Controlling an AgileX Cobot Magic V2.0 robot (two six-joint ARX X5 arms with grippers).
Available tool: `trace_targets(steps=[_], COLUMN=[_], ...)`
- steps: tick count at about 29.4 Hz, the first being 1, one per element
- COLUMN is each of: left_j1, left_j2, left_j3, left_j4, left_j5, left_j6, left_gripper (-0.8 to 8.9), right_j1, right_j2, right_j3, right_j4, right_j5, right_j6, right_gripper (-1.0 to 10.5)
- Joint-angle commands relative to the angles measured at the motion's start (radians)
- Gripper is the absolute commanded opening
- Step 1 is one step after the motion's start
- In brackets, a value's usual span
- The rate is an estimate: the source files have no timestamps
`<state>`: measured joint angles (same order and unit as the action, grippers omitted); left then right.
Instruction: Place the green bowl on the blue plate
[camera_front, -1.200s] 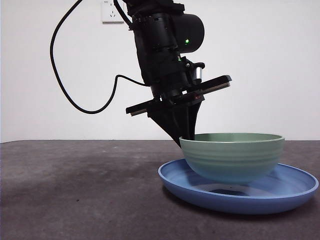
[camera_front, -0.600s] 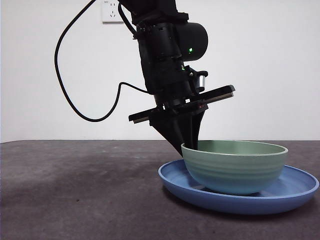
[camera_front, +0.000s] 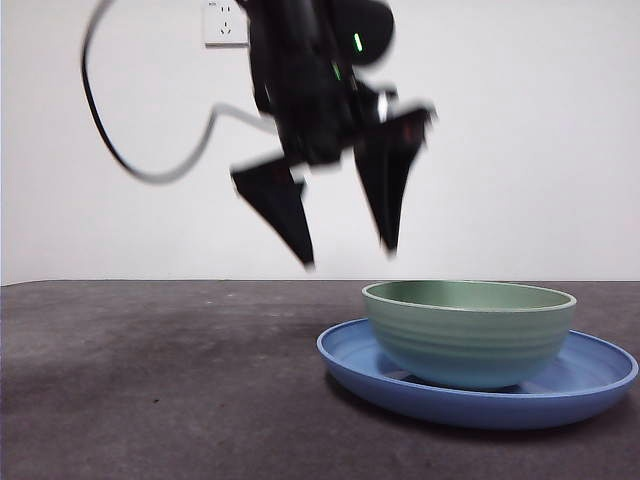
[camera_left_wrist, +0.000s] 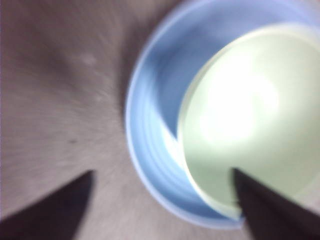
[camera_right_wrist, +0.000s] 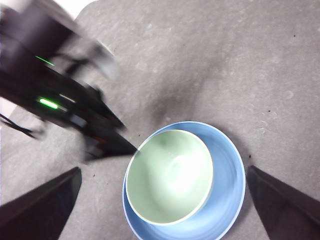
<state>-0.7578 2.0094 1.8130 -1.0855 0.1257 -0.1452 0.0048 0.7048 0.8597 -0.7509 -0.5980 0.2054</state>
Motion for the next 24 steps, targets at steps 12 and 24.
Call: trace_targets(steps=[12,24], left_j1=[0.027,0.030], left_j2=[-0.617,-1.247], left_j3=[-0.280,-0.646], left_j4=[0.053,0.114], left_j5=[-0.006,-0.007], left_j6=[0.072,0.049], left_gripper=[5.95,5.95], right_j1=[0.002,0.002], right_j2=[0.006,0.006], right_j3=[0.019,0.019], right_j4=[0.003,0.001], right_j5=[0.002,-0.005], right_j6=[-0.016,-0.016], right_gripper=[6.0,6.0])
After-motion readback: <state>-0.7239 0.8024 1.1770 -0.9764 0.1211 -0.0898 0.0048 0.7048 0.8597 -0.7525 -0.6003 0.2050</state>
